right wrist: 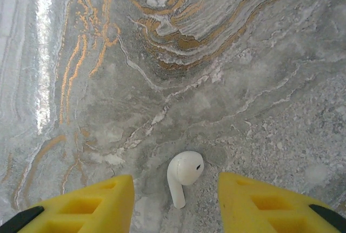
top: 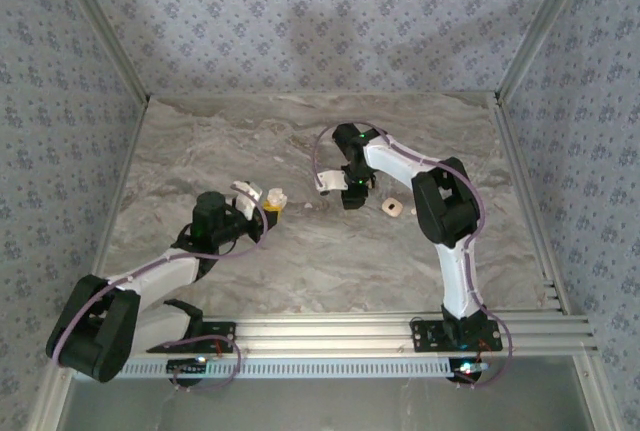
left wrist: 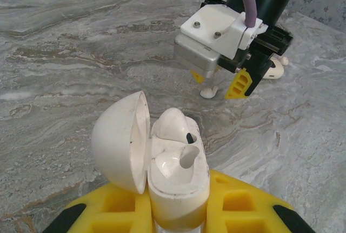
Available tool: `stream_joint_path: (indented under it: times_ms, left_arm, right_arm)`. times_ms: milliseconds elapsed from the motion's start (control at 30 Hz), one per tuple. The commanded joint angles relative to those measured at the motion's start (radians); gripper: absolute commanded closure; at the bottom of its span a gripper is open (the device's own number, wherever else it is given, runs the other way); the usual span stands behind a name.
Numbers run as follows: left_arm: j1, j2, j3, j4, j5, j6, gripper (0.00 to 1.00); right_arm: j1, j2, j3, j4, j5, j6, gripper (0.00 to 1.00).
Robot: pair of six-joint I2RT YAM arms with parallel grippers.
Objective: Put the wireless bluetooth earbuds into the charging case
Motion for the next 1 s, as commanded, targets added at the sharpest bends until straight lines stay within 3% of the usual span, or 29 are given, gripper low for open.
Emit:
stream_joint_path:
  times_ms: [0,967]
  left_arm:
    - [0.010,-0.013,0.000,0.008,0.020,-0.005,0.90]
    - [0.012,-0.049,0.009,-0.060,0.003,0.030,0.90]
  right_arm:
    - [0.007,0.034,0.033,-0.037,0.012,-0.019,0.54]
    - [0.019,0.060,0.040,0.003,0.067,0.001,0.74]
